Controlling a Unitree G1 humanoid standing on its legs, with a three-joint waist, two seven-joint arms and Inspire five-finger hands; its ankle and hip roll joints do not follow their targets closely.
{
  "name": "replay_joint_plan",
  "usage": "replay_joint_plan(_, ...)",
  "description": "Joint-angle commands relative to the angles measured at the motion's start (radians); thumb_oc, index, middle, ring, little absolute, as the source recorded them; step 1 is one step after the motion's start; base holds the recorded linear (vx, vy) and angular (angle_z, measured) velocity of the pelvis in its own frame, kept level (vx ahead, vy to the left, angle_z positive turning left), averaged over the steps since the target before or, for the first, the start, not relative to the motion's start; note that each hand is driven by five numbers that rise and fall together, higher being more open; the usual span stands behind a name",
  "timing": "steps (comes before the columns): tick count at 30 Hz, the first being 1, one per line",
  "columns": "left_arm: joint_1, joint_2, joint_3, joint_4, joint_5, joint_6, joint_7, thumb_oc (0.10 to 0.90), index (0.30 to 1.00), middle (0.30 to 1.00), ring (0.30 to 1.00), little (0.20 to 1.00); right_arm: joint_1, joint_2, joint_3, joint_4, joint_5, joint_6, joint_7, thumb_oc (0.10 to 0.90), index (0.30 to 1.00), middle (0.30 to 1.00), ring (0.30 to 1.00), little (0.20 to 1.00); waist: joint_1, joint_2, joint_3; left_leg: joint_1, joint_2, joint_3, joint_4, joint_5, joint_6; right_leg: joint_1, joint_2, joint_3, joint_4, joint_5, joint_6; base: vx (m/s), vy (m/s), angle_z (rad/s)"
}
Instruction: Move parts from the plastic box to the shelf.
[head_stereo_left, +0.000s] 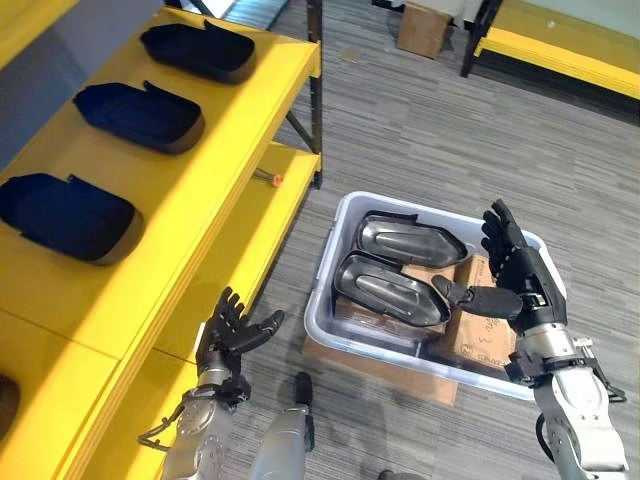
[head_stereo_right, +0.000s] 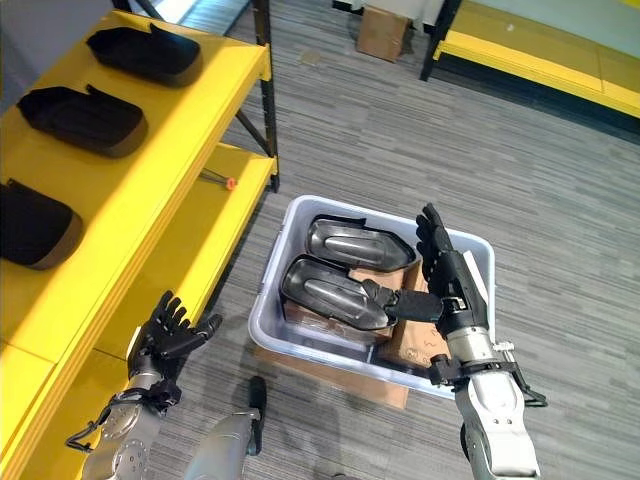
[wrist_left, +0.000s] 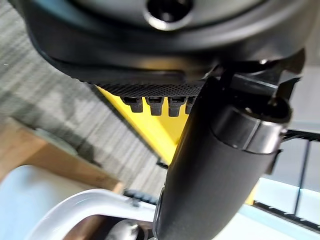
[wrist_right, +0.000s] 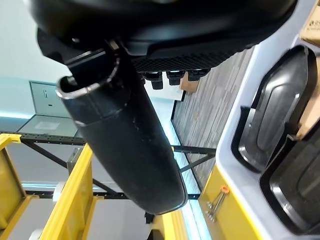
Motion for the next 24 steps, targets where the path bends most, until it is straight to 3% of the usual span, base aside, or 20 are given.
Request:
replay_joint_plan(1,0.061,0.052,0.031,-0.086,0.026,-0.065,-0.005,0.900,1.000,1.000,1.000,1.000,0.004,-0.041,-0.043,-0.072,0.029,-0.076,-0.004,0.900,1.000,1.000,1.000,1.000,-0.019,0.007,-0.118,-0.025,0.112,-0.047,0.003,-0.015,-0.081,-0.062,0.077,0.015,-0.020,0.004,-0.056,0.10,0.191,-0.11)
replay_joint_plan(2,0.059,0.061,0.027,-0.093,0.029,-0.061,-0.007,0.900,1.000,1.000,1.000,1.000,-0.006,-0.040,-0.042,-0.078,0.022,-0.072,-0.004,0.900,1.000,1.000,1.000,1.000,-0.023,-0.001,-0.120,-0.035,0.099,-0.039,0.033,-0.051,-0.062,-0.074,0.059,0.016,-0.007,0.024,-0.041,0.06,0.126,-0.09)
replay_joint_plan(7,0.047,0.077,0.023,-0.090,0.043,-0.058,-0.007,0.900,1.000,1.000,1.000,1.000,-0.027,-0.034,-0.029,-0.078,0.015,-0.074,-0.005,0.900,1.000,1.000,1.000,1.000,-0.022,-0.011,-0.121,-0.033,0.096,-0.024,0.057,-0.088,-0.042,-0.094,0.048,0.027,0.020,0.052,-0.022,0.06,0.110,-0.09)
replay_joint_plan(11,0.028,0.094,0.013,-0.084,0.058,-0.054,-0.011,0.900,1.000,1.000,1.000,1.000,-0.027,-0.022,-0.028,-0.086,0.003,-0.073,0.001,0.900,1.000,1.000,1.000,1.000,-0.040,-0.014,-0.122,0.031,0.085,-0.010,0.015,-0.107,-0.020,-0.164,0.048,0.032,0.158,0.154,0.011,0.04,0.102,-0.11)
replay_joint_plan(13,0.013,0.110,0.009,-0.081,0.063,-0.057,-0.007,0.900,1.000,1.000,1.000,1.000,-0.040,-0.019,-0.019,-0.090,-0.004,-0.074,-0.001,0.900,1.000,1.000,1.000,1.000,-0.053,0.003,-0.103,0.078,0.096,0.001,-0.032,-0.104,-0.010,-0.245,0.052,0.010,0.287,0.221,0.029,0.00,0.165,-0.06)
replay_joint_plan(16,-0.005,0.123,0.006,-0.082,0.070,-0.051,-0.002,0.900,1.000,1.000,1.000,1.000,-0.054,-0.013,-0.003,-0.089,-0.020,-0.074,-0.005,0.900,1.000,1.000,1.000,1.000,-0.063,0.035,-0.076,0.148,0.113,0.022,-0.085,-0.099,-0.002,-0.298,0.028,-0.092,0.397,0.225,0.028,0.05,0.151,-0.28)
replay_joint_plan(17,-0.005,0.120,0.008,-0.084,0.071,-0.050,-0.005,0.900,1.000,1.000,1.000,1.000,-0.053,-0.011,-0.005,-0.090,-0.023,-0.073,-0.004,0.900,1.000,1.000,1.000,1.000,-0.064,0.039,-0.074,0.169,0.114,0.032,-0.096,-0.103,-0.001,-0.304,0.010,-0.122,0.390,0.221,0.021,0.20,0.047,-0.43)
replay_joint_plan(18,-0.001,0.120,0.017,-0.095,0.068,-0.050,-0.010,0.900,1.000,1.000,1.000,1.000,-0.062,-0.007,-0.005,-0.089,-0.018,-0.072,-0.009,0.900,1.000,1.000,1.000,1.000,-0.054,0.040,-0.074,0.201,0.129,0.052,-0.096,-0.135,-0.019,-0.293,-0.060,-0.184,0.290,0.193,0.009,0.12,0.013,-0.34)
replay_joint_plan(19,0.000,0.121,0.017,-0.096,0.068,-0.051,-0.011,0.900,1.000,1.000,1.000,1.000,-0.062,-0.007,-0.006,-0.090,-0.018,-0.072,-0.009,0.900,1.000,1.000,1.000,1.000,-0.053,0.041,-0.071,0.194,0.132,0.061,-0.094,-0.119,-0.015,-0.294,-0.058,-0.194,0.280,0.207,0.000,0.09,-0.047,-0.53)
replay_joint_plan(21,0.000,0.116,0.019,-0.093,0.057,-0.052,-0.005,0.900,1.000,1.000,1.000,1.000,-0.076,-0.004,0.011,-0.084,-0.004,-0.070,-0.011,0.900,1.000,1.000,1.000,1.000,-0.045,0.041,-0.073,0.210,0.151,0.073,-0.095,-0.142,-0.037,-0.301,-0.106,-0.227,0.179,0.227,0.012,0.08,-0.087,-0.51)
replay_joint_plan(24,0.020,0.107,0.038,-0.086,0.053,-0.053,0.000,0.900,1.000,1.000,1.000,1.000,-0.090,-0.015,0.035,-0.082,-0.007,-0.067,-0.005,0.900,1.000,1.000,1.000,1.000,-0.031,0.033,-0.067,0.233,0.168,0.101,-0.099,-0.151,-0.057,-0.296,-0.155,-0.277,0.051,0.338,0.046,0.08,-0.125,-0.37)
